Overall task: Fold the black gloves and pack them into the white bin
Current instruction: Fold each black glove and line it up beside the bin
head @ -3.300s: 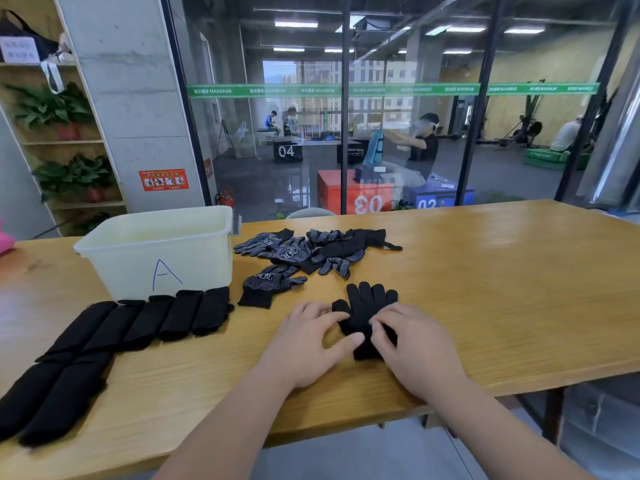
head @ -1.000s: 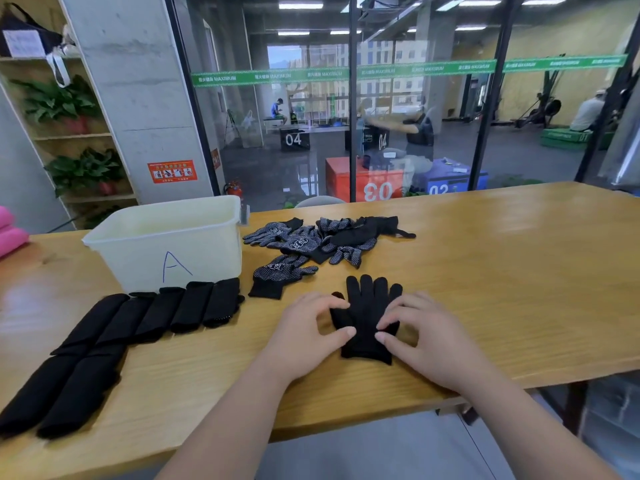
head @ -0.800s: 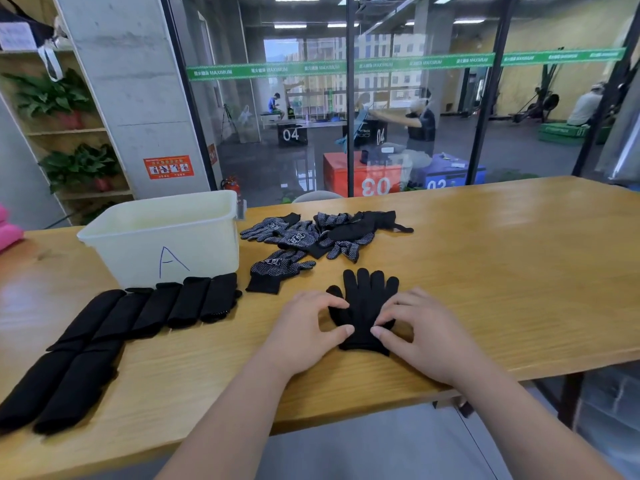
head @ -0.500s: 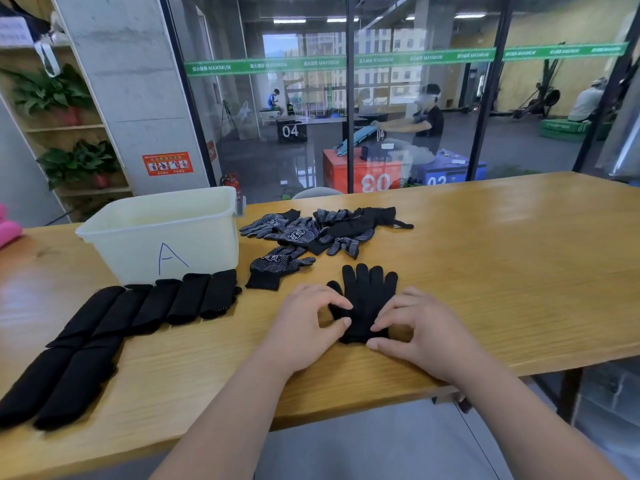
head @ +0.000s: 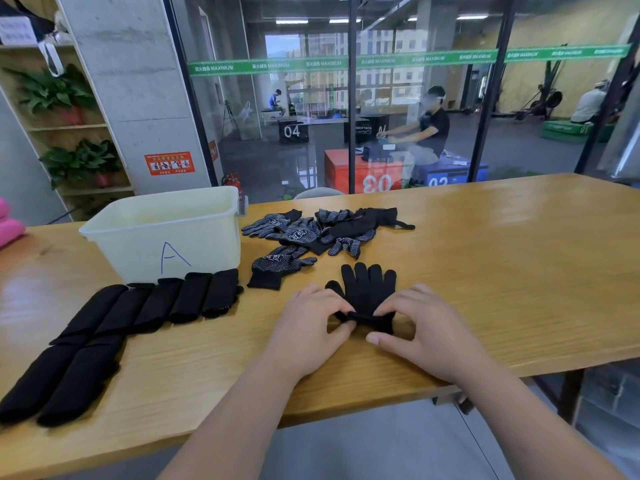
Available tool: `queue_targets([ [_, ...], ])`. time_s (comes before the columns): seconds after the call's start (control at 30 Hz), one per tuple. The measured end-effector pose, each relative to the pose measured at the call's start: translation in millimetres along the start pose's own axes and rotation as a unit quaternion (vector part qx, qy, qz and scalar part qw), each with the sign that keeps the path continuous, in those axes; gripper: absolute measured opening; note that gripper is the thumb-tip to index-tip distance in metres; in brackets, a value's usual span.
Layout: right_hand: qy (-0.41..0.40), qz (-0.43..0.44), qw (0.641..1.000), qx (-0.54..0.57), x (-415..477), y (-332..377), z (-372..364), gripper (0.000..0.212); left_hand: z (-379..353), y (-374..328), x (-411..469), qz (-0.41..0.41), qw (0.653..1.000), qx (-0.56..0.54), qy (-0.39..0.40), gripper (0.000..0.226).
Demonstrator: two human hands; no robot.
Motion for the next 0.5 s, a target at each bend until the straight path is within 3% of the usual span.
queue_targets([
  [0.07, 0.014, -0.007, 1.000, -0.001, 1.5, -2.1, -2.2, 0.041, 1.9, 2.3, -0.1, 0.015, 1.000, -0.012, -0.007, 0.015],
  [0.13, 0.004, -0.019, 0.999, 0.027, 1.3, -6.0, -2.3, 0.027, 1.7, 6.6, -1.3, 0.048, 0.998, -0.035, 0.000, 0.013],
  [0.3, -0.015, -0.111, 0.985, 0.131, -2.1, -19.8, -0.8, 0.010, -2.4, 13.9, -0.5, 0.088, 0.991, -0.096, 0.019, 0.020],
  [0.5, -0.008, -0.145, 0.970, 0.195, 2.3, -18.2, -1.7, 0.040, -0.2, 11.6, -1.1, 0.126, 0.982, -0.139, 0.036, 0.032],
])
Point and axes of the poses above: each hand's wrist, its own x-axis towards the middle knuckle, its own z-axis out of the back of the hand, y = z × x, the point moved 6 cm from there along x, towards the middle knuckle, and after that the axes turned 8 degrees about z, right-handed, at the moved point
